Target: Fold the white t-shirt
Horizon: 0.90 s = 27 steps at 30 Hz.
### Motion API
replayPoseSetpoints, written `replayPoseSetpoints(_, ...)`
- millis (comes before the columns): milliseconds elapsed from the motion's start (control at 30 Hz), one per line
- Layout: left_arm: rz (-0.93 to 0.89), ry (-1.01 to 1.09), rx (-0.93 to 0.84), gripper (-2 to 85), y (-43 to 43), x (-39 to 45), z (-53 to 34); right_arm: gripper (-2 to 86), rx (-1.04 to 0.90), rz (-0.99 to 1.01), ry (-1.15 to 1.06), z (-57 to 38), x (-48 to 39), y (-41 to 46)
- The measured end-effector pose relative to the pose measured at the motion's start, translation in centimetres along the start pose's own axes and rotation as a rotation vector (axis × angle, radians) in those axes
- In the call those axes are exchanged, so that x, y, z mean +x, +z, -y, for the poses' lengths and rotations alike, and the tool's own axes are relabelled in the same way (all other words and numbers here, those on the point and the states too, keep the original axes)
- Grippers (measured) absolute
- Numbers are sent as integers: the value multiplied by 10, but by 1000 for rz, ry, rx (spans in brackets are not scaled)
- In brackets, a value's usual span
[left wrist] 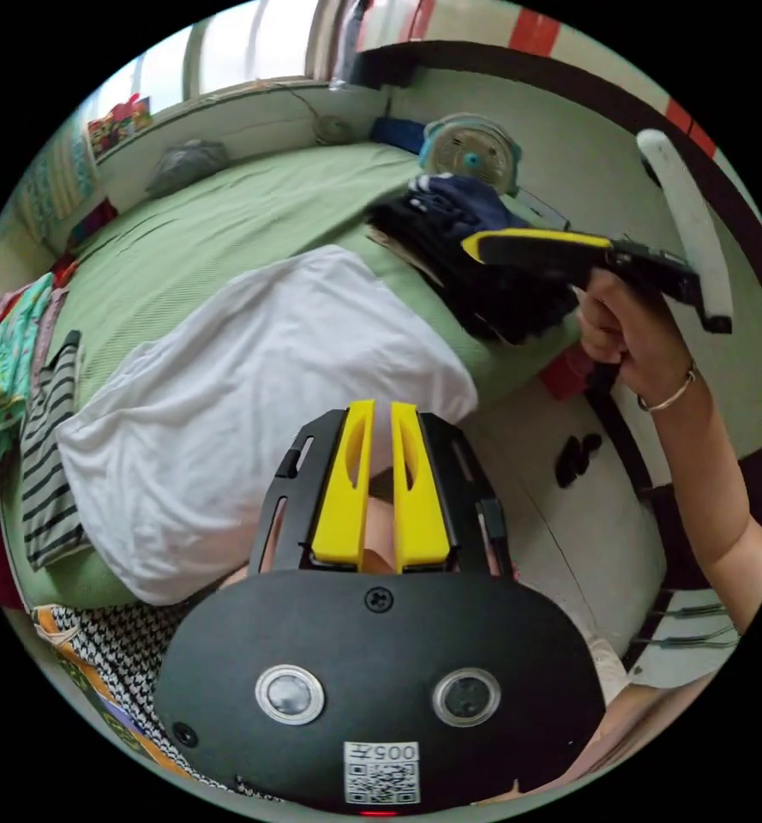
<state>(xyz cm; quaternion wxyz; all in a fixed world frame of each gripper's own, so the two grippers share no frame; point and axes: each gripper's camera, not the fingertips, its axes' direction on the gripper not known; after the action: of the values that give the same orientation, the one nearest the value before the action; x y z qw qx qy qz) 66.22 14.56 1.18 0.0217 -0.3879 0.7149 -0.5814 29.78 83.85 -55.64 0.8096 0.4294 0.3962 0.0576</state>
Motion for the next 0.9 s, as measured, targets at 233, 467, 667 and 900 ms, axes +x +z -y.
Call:
replayPoseSetpoints(233,-47,3,-67,76,80,96,11,82,52,-72,43,-7,41,-33)
replayPoseSetpoints(467,159,31,-97,137,145,143,21,75,63,-33,94,-8,74,-44)
replayPoseSetpoints(667,309,14,-84,125,160,170,19,65,46,-2,91,1,85,-38)
replayPoseSetpoints(900,117,-113,-113,36,141,135,21,57,31,24,32,21,81,-24)
